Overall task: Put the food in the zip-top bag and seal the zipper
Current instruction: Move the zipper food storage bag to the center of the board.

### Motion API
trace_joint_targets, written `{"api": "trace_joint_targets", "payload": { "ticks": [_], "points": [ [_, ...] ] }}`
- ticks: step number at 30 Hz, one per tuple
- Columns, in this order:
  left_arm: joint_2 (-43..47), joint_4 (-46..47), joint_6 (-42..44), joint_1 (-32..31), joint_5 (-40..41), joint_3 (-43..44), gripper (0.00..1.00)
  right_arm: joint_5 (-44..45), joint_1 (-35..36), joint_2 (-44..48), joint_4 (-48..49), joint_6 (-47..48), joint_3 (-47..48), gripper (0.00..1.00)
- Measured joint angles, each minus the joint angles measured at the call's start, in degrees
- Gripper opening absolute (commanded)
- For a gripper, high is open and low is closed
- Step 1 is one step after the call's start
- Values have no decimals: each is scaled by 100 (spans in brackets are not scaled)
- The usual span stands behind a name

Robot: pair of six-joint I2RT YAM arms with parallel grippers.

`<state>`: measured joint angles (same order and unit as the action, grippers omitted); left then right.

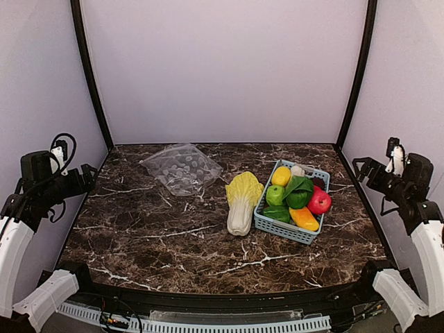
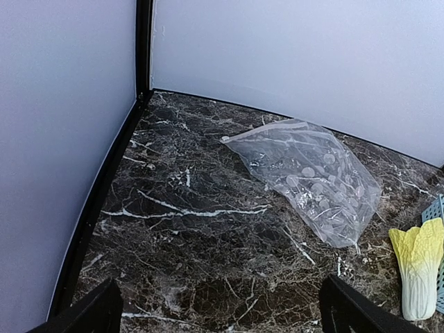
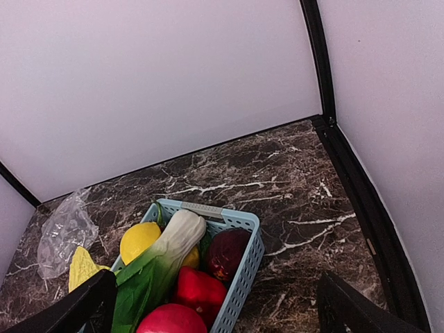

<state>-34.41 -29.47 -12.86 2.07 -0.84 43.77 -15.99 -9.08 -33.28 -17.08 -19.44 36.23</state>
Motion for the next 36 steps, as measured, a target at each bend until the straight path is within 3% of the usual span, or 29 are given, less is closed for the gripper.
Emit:
{"api": "trace_joint_targets", "payload": {
  "ticks": [11,17,26,31,36],
  "points": [
    [-85,-452,63,0,345,37,100,273,-9,59,-581,55,212,99],
    [-400,-393,-76,0,-354,55,100,98,-9,0,-758,63,389,93],
    [-2173,763,-1204,0,-1543,66,94,-321,153,-883,-1346,87,636,91],
    [-2767,1456,-1729,-101,-1698,7,92,-341,457,-988,-1427,-4,636,90],
    [-3370,2035,-2048,-601,-1709,0,90,-271,931,-1390,-1423,-146,658,89]
  ]
}}
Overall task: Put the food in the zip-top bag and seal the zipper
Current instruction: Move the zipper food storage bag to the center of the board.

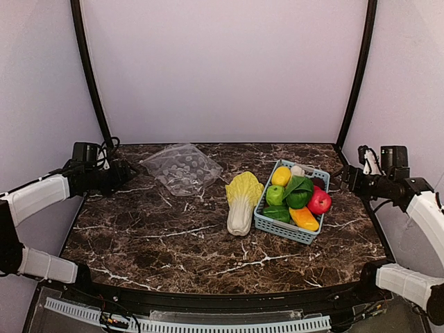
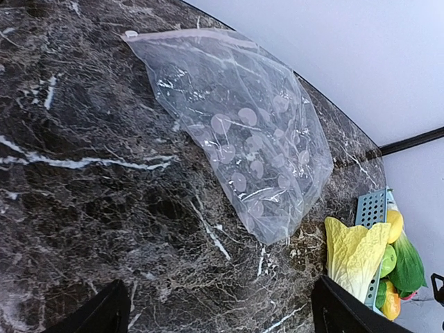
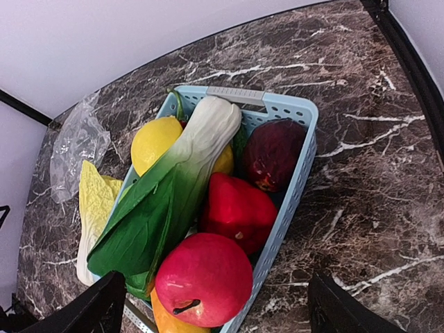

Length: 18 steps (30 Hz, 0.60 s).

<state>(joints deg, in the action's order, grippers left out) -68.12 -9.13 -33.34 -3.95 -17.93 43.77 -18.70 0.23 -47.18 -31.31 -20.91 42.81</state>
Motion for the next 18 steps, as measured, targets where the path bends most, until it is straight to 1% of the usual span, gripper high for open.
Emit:
{"api": "trace_joint_targets", "payload": {
  "ticks": [3,8,12,14,18],
  "points": [
    [-345,341,-173,-280,-2,-15,87,68,326,-210,9,-105,50,89],
    [-951,1078,-496,-599,-57,-133,85,197,815,-358,160,-282,122,89],
    [-1403,1458,-660,-772,-66,-160,83,223,951,-393,232,-369,142,89],
    [-1635,1646,-730,-885,-68,-160,79,216,960,-393,280,-393,144,89],
    [-2116,1882,-831,-1091,-72,-103,67,162,962,-343,382,-437,146,89]
  ]
}}
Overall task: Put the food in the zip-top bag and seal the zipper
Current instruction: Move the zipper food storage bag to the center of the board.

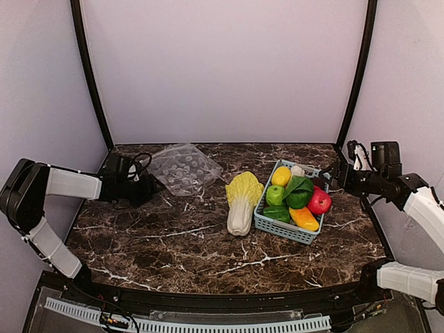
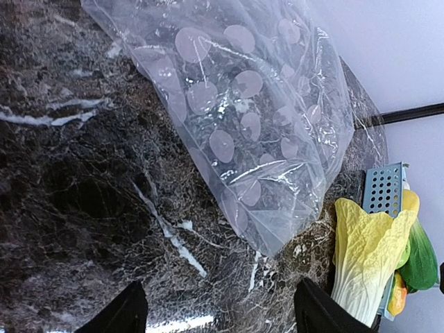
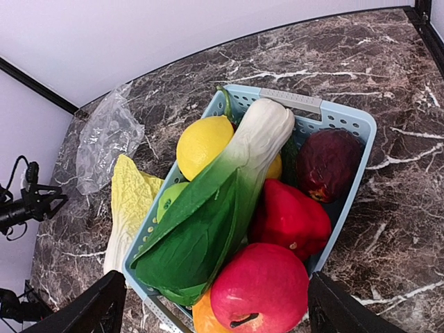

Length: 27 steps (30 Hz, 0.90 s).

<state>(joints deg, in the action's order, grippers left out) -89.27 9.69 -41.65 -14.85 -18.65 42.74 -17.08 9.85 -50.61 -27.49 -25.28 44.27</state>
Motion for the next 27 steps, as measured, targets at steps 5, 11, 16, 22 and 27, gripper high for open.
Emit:
{"api": "trace_joint_targets", "payload": {
  "ticks": [5,11,16,22,27],
  "points": [
    [-468,284,-140,-149,2,79,59,-111,7,155,103,-33,55,89],
    [-702,555,-254,-267,-4,160,53,-120,17,258,177,-31,98,89],
    [-1003,671,-258,-356,-70,455,52,-120,20,251,177,-31,98,90],
    [-1274,699,-260,-446,-122,702,48,-120,20,212,177,-28,103,90],
    [-1458,680,-262,-501,-142,846,42,-120,20,175,181,-24,103,90]
  ]
}}
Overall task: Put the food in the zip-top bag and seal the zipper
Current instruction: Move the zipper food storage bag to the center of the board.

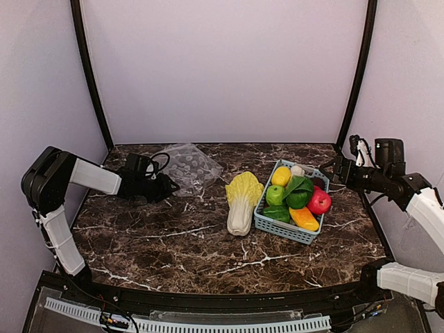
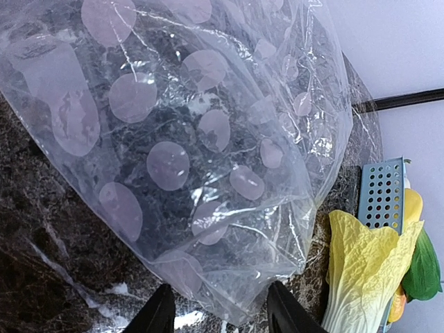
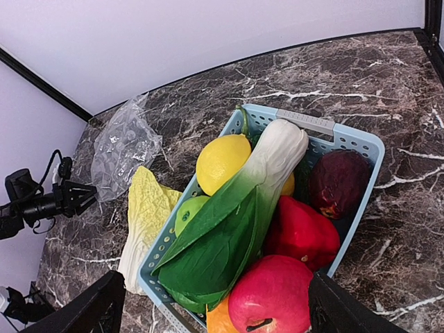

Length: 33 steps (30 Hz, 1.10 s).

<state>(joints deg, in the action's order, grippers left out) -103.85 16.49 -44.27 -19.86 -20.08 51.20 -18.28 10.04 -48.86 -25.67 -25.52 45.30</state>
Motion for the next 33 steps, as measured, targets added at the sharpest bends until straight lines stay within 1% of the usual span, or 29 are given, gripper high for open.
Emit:
{"api": "trace_joint_targets", "payload": {
  "ticks": [1,3,8,9,13,17,20,23,27,30,33],
  "points": [
    [-11,-2,0,-11,2,15,41,2,0,-7,0,2,0,90],
    [-33,0,-2,-26,0,37,34,2,0,-11,2,13,0,90],
    [-166,15,-33,-31,-31,52,23,0,0,-13,15,61,9,93],
    [-199,17,-39,-31,-37,52,17,2,0,-13,15,79,15,93],
    [-245,72,-44,-31,-48,52,3,2,0,-9,15,133,94,93],
    [-219,304,20,-31,-66,31,1,2,0,81,-17,168,142,95],
    [39,455,122,-31,-52,-179,1,4,0,197,-90,195,208,96],
    [678,409,273,-31,-63,-490,1,0,0,323,-192,256,323,96],
    [1812,129,511,-33,-188,-756,1,-98,7,402,-321,302,518,96],
    [2649,-306,728,-44,-245,-975,1,-177,74,361,-437,339,636,95],
    [3416,-887,857,-81,-321,-1311,1,-179,293,229,-498,358,715,95]
  ]
}}
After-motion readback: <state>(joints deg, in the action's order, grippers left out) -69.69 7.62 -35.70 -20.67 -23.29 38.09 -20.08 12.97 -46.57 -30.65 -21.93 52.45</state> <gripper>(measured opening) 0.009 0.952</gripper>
